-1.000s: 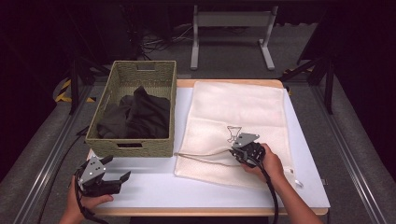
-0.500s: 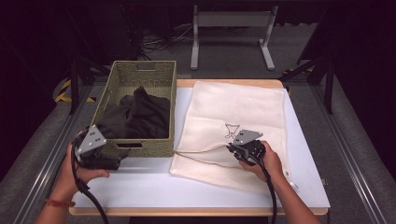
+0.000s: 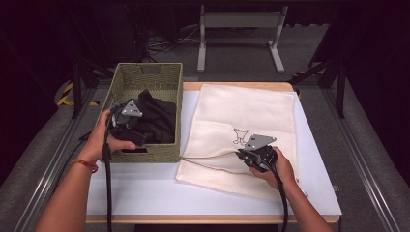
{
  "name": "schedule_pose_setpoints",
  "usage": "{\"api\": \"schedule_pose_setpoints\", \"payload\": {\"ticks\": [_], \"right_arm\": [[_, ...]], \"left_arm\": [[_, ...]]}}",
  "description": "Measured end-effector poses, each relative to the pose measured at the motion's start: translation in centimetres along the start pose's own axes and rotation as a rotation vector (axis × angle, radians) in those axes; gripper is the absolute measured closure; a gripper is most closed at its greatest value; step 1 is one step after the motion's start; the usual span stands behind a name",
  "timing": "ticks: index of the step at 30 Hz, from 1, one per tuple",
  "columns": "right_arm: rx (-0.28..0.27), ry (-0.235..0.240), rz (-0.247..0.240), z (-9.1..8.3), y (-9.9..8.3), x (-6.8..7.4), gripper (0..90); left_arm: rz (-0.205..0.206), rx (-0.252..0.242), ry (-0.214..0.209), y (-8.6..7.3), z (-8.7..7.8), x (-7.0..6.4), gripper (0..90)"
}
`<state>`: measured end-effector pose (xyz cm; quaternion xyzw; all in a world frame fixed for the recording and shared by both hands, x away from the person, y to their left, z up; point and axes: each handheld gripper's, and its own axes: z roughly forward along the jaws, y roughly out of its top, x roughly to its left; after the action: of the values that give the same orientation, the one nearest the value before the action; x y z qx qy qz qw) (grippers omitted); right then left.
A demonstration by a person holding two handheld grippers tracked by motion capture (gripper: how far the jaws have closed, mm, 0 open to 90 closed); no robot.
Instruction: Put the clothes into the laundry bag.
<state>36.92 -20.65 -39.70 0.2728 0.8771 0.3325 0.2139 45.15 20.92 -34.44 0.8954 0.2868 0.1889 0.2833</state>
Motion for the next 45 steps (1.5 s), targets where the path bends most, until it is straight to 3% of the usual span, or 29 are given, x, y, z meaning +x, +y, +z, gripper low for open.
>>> {"api": "schedule_pose_setpoints", "payload": {"ticks": [2,6,9,11,15,18,21,25,31,33,35,36,37,42,43,45], "right_arm": [[-0.004,0.001,-0.001,0.0,0.0,-0.1,83.3],[-0.005,0.011,0.007,-0.1,0.0,-0.2,83.5],[-0.004,0.013,0.008,-0.1,0.0,-0.2,83.6],[-0.002,0.014,0.005,-0.1,-0.1,-0.2,83.7],[0.005,0.024,0.008,0.2,-0.2,-0.2,83.8],[0.012,0.030,0.006,0.3,-0.3,-0.3,83.8],[0.010,0.032,0.007,0.3,-0.4,-0.3,83.8],[0.011,0.028,0.007,0.3,-0.4,-0.2,83.8],[0.011,0.022,0.003,0.2,-0.4,0.0,83.8],[0.009,0.021,0.001,0.1,-0.4,0.0,83.6],[0.006,0.019,0.001,0.0,-0.4,0.0,83.6],[0.006,0.019,0.001,0.0,-0.4,0.0,83.6],[0.005,0.019,0.002,0.0,-0.4,0.0,83.6],[0.005,0.018,0.000,0.0,-0.4,0.1,83.9],[0.004,0.014,-0.003,0.0,-0.4,0.1,84.4],[0.001,0.013,-0.004,-0.1,-0.4,0.1,84.8]], "left_arm": [[0.016,0.022,0.015,0.2,0.3,0.1,4.5],[0.075,0.137,0.005,1.1,1.8,0.4,2.7],[0.082,0.149,-0.011,1.3,2.7,1.2,0.8],[0.071,0.159,-0.055,1.1,3.5,1.7,0.2],[0.093,0.286,-0.157,0.9,5.2,2.0,0.2],[0.110,0.363,-0.199,1.2,5.8,2.0,3.9],[0.161,0.408,-0.133,1.3,6.6,1.7,4.7],[0.181,0.437,-0.112,0.7,8.0,1.3,0.4],[0.194,0.489,-0.097,1.0,8.4,1.0,1.6],[0.200,0.480,-0.093,1.0,8.2,1.0,7.4],[0.203,0.475,-0.087,1.0,8.1,1.0,19.2],[0.222,0.463,-0.071,1.1,7.8,1.1,19.2],[0.234,0.454,-0.045,1.2,7.5,1.0,32.8],[0.246,0.430,-0.002,1.3,7.1,1.0,52.4],[0.246,0.410,0.052,1.3,7.0,1.0,55.4],[0.251,0.397,0.056,1.2,6.9,1.0,57.7]]}}
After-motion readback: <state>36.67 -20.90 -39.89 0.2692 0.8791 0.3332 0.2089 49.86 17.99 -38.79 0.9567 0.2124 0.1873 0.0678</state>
